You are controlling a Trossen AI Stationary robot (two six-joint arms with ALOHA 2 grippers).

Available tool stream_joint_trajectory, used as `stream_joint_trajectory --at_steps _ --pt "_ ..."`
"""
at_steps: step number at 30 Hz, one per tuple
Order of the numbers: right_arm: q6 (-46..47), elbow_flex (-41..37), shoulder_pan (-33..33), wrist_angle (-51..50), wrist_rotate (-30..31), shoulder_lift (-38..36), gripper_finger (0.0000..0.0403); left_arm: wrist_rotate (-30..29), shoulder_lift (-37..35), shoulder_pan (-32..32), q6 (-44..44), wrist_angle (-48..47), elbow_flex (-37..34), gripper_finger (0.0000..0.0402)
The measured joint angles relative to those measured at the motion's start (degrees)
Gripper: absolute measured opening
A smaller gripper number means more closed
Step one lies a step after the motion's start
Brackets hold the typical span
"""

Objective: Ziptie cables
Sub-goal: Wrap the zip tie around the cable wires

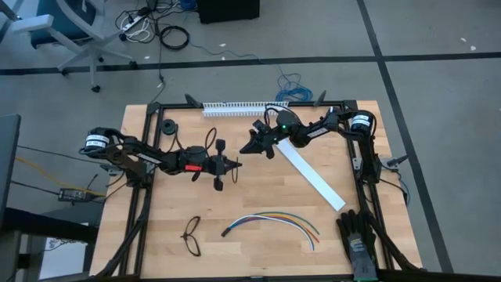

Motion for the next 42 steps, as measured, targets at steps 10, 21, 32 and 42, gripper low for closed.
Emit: stream_joint_trajectory --at_steps 10,21,32,42 --pt "-6.99 0.00 4.16 -3.39 8.26 0.00 0.0096 -0.14 0.00 0.00 0.02 0.53 0.00 0.0000" --pt "-5.00 0.02 3.54 -2.92 8.04 -0.04 0.0111 -0.12 0.00 0.00 -0.19 0.47 0.00 0.0000" --pt "-1.91 0.02 0.88 -4.97 1.64 -0.04 0.0111 -2.02 0.00 0.00 -0.18 -0.02 0.00 0.0000" --pt "-6.06 0.02 4.34 -2.80 9.17 -0.04 0.0111 -2.21 0.00 0.19 -1.80 -0.04 0.00 0.0000"
